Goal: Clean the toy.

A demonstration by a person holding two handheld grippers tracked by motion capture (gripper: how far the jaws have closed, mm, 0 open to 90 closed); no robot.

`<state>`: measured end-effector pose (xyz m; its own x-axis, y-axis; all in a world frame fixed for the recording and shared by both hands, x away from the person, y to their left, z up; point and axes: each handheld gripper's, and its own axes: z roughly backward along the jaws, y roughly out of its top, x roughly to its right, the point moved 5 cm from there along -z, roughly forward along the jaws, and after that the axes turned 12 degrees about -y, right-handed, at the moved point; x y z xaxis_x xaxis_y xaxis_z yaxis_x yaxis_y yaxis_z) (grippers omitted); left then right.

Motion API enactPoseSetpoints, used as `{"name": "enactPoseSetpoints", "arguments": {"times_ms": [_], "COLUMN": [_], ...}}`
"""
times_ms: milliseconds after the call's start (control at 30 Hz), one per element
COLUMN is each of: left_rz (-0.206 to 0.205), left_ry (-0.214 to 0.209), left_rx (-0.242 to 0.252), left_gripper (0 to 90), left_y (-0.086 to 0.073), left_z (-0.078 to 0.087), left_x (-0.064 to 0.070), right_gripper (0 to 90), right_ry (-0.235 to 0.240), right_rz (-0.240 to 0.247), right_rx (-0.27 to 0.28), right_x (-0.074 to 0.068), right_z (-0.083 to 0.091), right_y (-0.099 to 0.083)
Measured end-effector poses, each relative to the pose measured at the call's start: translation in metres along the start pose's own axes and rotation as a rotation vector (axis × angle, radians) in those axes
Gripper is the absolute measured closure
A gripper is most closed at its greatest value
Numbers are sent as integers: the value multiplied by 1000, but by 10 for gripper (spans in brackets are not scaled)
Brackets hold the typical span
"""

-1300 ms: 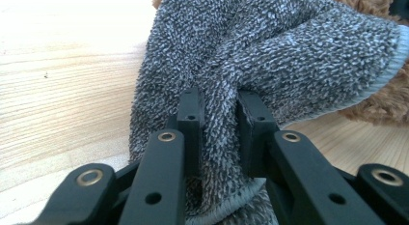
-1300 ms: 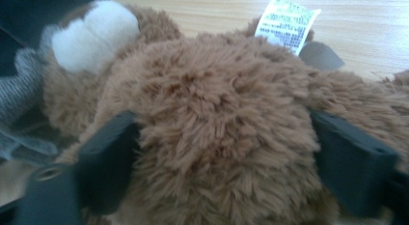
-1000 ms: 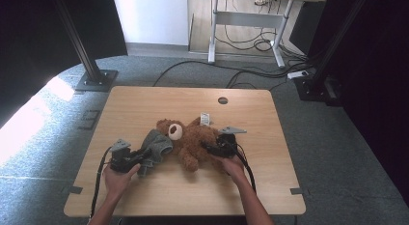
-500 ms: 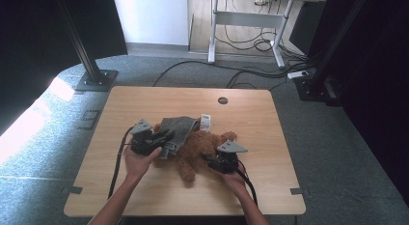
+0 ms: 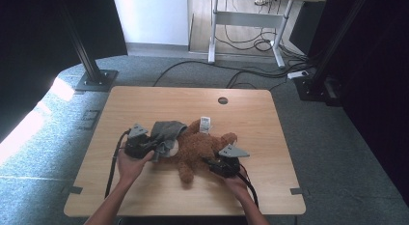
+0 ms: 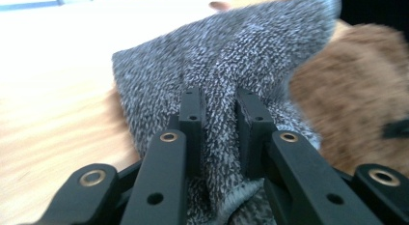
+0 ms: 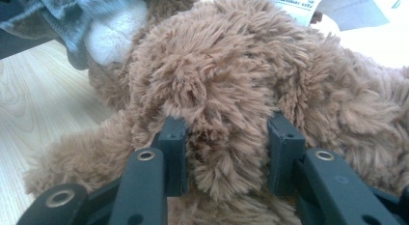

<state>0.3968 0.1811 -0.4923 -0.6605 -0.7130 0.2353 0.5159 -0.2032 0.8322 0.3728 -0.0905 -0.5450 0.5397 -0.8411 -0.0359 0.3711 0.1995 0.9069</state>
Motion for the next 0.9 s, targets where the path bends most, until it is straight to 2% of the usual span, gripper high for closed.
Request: {"name": "enactPoseSetpoints", "arguments": {"times_ms": [33, 67, 100, 167, 233, 333, 367, 400, 433, 467, 500, 533, 567, 600, 733, 800, 833, 900], "left_rz": [15, 72, 72, 101, 99, 68, 37, 37, 9, 9, -3, -3, -12, -12, -25, -27, -29, -36], "left_ry": [13, 2, 2, -43, -64, -117, -159, -159, -205, -205, -256, -256, -289, -289, -322, -330, -334, -326], "left_rx": [-5, 4, 4, 32, 48, 81, 92, 92, 90, 90, 86, 86, 78, 78, 32, -2, -34, -49], "left_gripper": [752, 754, 754, 756, 757, 759, 760, 760, 760, 759, 760, 759, 759, 759, 758, 758, 758, 758], "left_y": [-5, -13, -13, -16, -12, 2, 14, 14, 24, 24, 33, 33, 41, 41, 48, 46, 41, 39], "left_z": [3, 10, 10, 15, 17, 16, 12, 12, 4, 4, -7, -7, -19, -19, -47, -63, -75, -80], "left_x": [-7, -18, -18, -21, -17, 0, 16, 16, 33, 33, 49, 49, 63, 63, 83, 91, 99, 101], "right_gripper": [595, 596, 596, 597, 598, 597, 597, 597, 598, 598, 599, 599, 600, 600, 602, 602, 602, 601], "right_ry": [2, 2, 2, 7, 9, 13, 12, 12, 13, 13, 15, 15, 15, 15, 13, 11, 10, 10], "right_rz": [-1, -1, -1, -4, -8, -15, -12, -12, -8, -8, -9, -9, -9, -9, -3, -1, -4, -6], "right_rx": [2, 5, 5, 12, 13, 12, 13, 13, 18, 18, 23, 23, 26, 26, 27, 26, 27, 27], "right_x": [0, 0, 0, 1, 1, 2, 1, 1, 1, 1, 1, 1, 0, 0, -2, -2, -2, -2], "right_z": [0, 0, 0, 1, 0, 1, 1, 1, 1, 1, 1, 1, 2, 2, 2, 2, 2, 2], "right_y": [0, -1, -1, -2, -1, -2, -2, -2, -2, -2, -3, -3, -3, -3, -4, -4, -4, -4]}}
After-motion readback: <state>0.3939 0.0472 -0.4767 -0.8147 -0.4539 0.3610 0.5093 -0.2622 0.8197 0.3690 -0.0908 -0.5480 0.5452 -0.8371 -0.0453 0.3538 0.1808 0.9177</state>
